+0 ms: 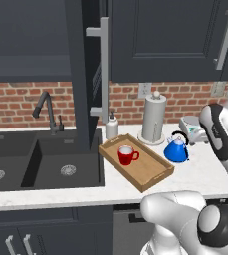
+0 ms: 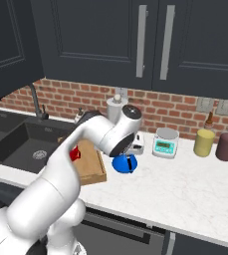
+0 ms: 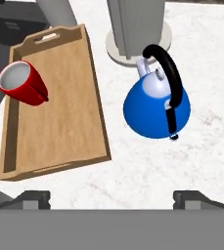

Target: Pick the kettle from the counter and place it on the tray. Then pick the mug from the cabinet and place it on the tray. Then close the cabinet doors.

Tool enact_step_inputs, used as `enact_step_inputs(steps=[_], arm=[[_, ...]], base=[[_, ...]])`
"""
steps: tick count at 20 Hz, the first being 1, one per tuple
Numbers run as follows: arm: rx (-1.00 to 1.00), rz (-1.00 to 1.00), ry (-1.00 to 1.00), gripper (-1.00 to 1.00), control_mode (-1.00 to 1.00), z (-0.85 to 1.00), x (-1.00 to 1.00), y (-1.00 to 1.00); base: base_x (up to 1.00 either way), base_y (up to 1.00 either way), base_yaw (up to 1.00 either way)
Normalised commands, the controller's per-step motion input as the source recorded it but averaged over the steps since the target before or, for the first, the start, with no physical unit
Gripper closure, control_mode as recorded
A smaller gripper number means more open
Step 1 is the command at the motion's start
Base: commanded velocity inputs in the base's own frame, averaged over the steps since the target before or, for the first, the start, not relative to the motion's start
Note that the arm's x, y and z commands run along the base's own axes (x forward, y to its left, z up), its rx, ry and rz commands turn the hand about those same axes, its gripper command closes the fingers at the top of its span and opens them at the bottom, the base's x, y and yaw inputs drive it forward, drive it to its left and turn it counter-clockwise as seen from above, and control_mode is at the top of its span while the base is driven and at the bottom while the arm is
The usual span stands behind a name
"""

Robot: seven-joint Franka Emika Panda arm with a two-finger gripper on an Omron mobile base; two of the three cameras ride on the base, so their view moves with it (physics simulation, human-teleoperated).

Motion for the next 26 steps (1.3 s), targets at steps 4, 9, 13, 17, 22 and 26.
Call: enact_step_inputs(steps=[4, 9, 13, 17, 22, 26], arm=[[-0.05, 0.09, 0.0, -1.0, -1.0, 0.0, 0.2, 0.0], [-0.03, 0.11, 0.0, -1.0, -1.0, 0.0, 0.24, 0.0], [-0.02, 0.11, 0.0, -1.0, -1.0, 0.0, 0.27, 0.0], [0.0, 0.11, 0.0, -1.0, -1.0, 0.0, 0.26, 0.0], [0.0, 0.08, 0.0, -1.0, -1.0, -0.05, 0.22, 0.0], [0.0, 0.06, 0.0, -1.0, -1.0, -0.17, 0.23, 0.0]], base=[[0.0, 0.0, 0.0], [0.0, 0.0, 0.0], [0.0, 0.0, 0.0], [0.0, 0.0, 0.0], [0.0, 0.0, 0.0], [0.0, 0.0, 0.0]])
